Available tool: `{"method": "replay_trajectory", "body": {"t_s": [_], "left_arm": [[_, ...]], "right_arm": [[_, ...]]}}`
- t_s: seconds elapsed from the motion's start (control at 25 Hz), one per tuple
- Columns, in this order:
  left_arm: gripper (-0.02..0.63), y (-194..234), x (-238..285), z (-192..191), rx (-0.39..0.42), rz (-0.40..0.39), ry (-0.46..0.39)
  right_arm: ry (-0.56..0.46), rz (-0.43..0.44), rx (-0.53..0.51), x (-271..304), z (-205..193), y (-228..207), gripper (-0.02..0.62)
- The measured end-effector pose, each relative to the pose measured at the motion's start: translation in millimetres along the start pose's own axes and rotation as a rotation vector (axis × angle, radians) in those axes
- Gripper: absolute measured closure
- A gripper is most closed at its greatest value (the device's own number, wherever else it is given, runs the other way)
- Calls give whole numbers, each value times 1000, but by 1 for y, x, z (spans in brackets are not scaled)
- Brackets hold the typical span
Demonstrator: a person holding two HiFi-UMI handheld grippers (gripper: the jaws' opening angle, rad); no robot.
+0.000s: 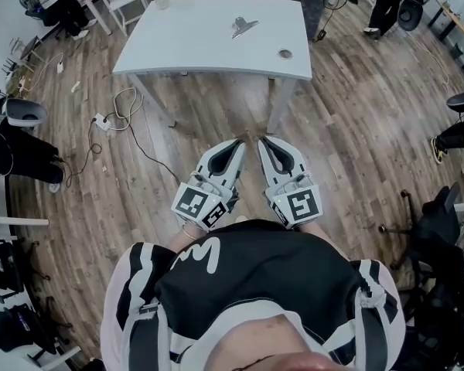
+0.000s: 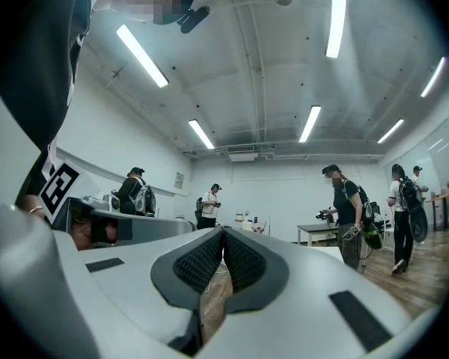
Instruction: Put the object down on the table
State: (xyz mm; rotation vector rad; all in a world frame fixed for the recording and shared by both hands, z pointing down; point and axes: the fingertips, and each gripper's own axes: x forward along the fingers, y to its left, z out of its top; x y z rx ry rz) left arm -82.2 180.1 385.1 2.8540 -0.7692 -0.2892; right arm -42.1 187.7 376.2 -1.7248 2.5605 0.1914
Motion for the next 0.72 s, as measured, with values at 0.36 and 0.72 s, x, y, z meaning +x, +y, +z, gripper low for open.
{"method": "replay_trajectory", "body": {"t_s": [0.36,0.72], "left_arm": [[595,-1,-7,-4,-2,2,7],[595,-5,-17,-6,-10,7,7]], "right_arm": [[-3,-16,6,-4,0,4,577],[7,-14,4,-10,0,13,577]]}}
